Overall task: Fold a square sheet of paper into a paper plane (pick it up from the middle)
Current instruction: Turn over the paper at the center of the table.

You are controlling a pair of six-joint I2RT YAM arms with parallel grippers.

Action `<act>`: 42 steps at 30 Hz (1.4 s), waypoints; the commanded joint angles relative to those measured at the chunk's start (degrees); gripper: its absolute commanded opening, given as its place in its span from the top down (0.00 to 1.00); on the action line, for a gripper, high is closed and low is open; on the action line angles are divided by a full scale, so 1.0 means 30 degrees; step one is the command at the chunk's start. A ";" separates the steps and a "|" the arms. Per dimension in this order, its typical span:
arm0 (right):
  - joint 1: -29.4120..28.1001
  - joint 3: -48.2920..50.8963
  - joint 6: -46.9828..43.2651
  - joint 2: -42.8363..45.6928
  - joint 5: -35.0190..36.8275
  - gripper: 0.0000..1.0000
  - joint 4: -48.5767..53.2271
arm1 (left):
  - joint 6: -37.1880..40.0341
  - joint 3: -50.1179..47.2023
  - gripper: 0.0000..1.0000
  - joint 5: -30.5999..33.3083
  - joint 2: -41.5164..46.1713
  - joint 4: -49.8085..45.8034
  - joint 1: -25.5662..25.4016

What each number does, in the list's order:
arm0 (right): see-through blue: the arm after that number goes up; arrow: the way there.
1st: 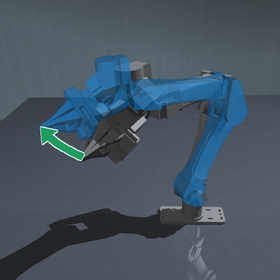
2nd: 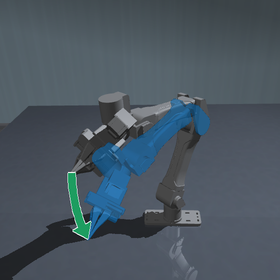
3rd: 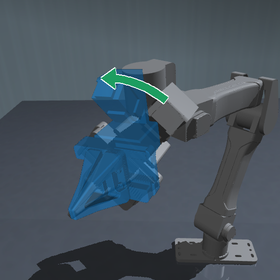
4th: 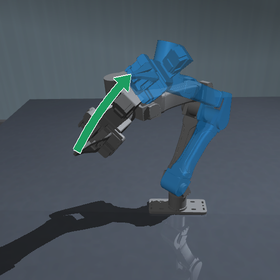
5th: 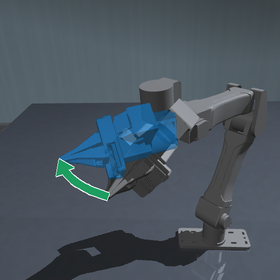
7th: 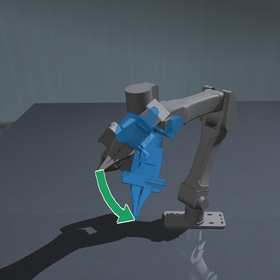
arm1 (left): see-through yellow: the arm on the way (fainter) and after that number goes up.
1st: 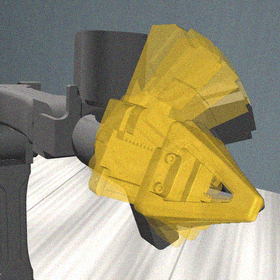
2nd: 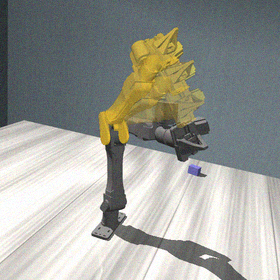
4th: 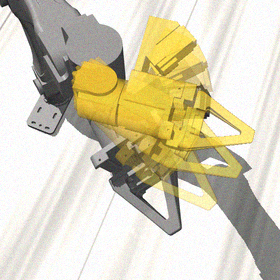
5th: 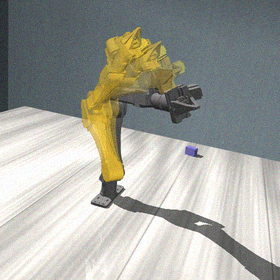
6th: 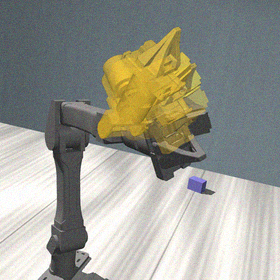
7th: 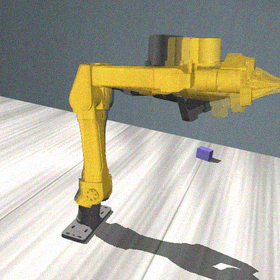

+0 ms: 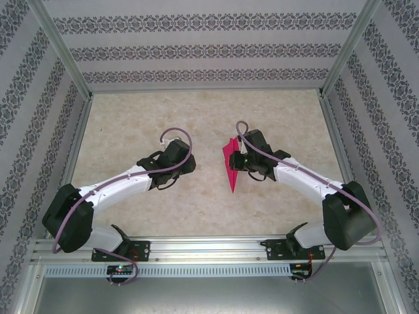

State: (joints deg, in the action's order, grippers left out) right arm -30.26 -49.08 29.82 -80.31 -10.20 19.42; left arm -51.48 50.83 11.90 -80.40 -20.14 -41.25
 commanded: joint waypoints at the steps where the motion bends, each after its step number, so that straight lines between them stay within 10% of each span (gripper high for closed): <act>1: 0.0406 -0.0722 -0.1240 -0.0366 -0.0814 0.94 0.0168 | -0.1463 0.0286 0.48 0.1840 0.0078 0.0752 0.0259; 24: 0.1122 -0.3673 -0.4955 -0.0784 0.1371 0.92 0.5391 | -0.2654 0.1351 0.00 0.4456 -0.0385 -0.1023 0.0356; 42: -0.1414 -0.6039 -0.6483 -0.1533 0.8541 0.92 0.9175 | -0.2297 0.1550 0.00 0.4441 -0.0278 -0.1590 0.0403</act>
State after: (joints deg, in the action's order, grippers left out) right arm -33.19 -64.97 11.97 -83.70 7.33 43.68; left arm -58.65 54.78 23.77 -82.35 -23.00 -40.51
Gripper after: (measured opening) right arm 0.078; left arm 0.999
